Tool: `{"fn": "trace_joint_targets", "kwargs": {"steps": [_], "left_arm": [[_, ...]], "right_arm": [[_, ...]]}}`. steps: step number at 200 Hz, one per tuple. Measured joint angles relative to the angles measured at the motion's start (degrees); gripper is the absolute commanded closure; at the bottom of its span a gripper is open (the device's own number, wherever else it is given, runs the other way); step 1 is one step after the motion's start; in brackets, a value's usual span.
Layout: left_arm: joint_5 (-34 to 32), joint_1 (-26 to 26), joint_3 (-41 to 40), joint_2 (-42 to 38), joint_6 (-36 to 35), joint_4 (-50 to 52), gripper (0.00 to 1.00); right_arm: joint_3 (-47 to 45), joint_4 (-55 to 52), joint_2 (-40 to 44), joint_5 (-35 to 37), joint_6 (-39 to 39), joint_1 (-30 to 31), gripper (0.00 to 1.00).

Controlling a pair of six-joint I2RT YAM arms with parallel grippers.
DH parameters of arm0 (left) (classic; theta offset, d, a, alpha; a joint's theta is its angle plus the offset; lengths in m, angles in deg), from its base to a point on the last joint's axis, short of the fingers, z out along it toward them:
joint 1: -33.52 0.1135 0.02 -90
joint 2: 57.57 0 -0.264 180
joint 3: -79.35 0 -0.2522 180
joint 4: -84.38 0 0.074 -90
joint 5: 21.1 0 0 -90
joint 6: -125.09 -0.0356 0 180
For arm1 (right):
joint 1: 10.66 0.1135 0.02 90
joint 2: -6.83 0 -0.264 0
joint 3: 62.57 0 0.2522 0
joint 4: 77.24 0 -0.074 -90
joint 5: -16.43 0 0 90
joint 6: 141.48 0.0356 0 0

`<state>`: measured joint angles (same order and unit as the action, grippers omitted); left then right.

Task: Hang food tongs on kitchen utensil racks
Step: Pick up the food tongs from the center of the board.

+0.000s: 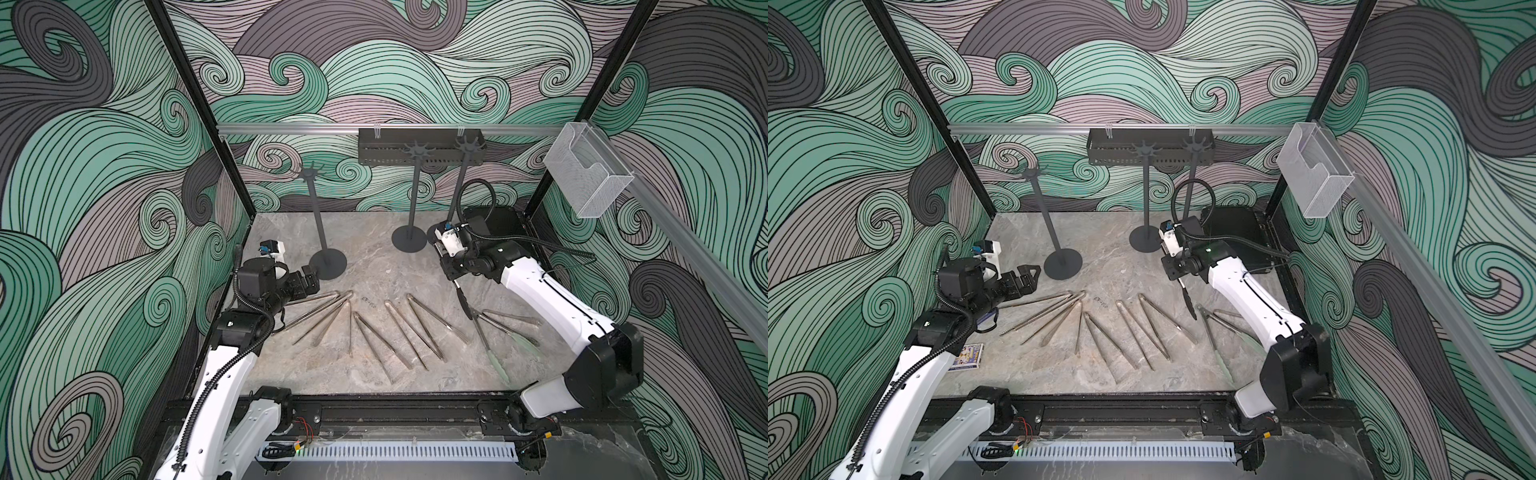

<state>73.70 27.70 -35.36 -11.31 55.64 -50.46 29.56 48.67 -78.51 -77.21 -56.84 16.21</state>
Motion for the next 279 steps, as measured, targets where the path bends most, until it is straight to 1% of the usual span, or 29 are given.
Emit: {"fn": "trace_joint_targets", "kwargs": {"steps": [28, 64, 95, 136, 158, 171, 197, 256, 269, 279], "left_arm": [[0.0, 0.0, 0.0, -0.7, -0.6, 0.1, 0.01], [0.9, 0.0, 0.0, -0.7, -1.8, 0.1, 0.01], [2.6, 0.0, 0.1, -0.6, -3.2, 0.2, 0.01], [4.7, 0.0, 0.2, 0.2, -4.8, 0.3, 0.01], [5.2, 0.0, 0.2, 0.2, -5.1, 0.3, 0.01], [5.4, 0.0, 0.2, 0.2, -5.1, 0.2, 0.02], [5.9, 0.0, 0.2, 0.2, -5.1, -0.2, 0.02], [6.0, 0.0, -0.2, 1.3, -5.1, -0.8, 0.03], [6.4, 0.0, -0.2, 1.5, -5.1, -1.0, 0.05], [7.3, 0.0, -0.2, 1.7, -5.2, -1.5, 0.09]], "right_arm": [[8.4, -3.0, -0.4, -5.6, -1.4, 4.2, 1.0], [25.8, -5.0, -6.8, -13.8, -3.1, 8.1, 1.0], [42.1, -8.9, -17.6, -19.5, -4.8, 8.6, 1.0], [66.3, -16.3, -34.9, -23.5, -6.4, 8.7, 1.0], [74.0, -18.6, -40.8, -24.8, -6.4, 8.9, 1.0], [76.3, -19.0, -42.7, -25.2, -6.4, 9.2, 1.0], [76.6, -18.6, -43.1, -25.7, -6.3, 9.9, 1.0], [76.7, -10.8, -43.2, -26.0, -3.1, 11.4, 1.0], [77.0, -9.6, -43.4, -26.0, -2.3, 11.4, 1.0], [77.3, -9.0, -43.6, -26.3, -1.7, 11.4, 1.0]]}}
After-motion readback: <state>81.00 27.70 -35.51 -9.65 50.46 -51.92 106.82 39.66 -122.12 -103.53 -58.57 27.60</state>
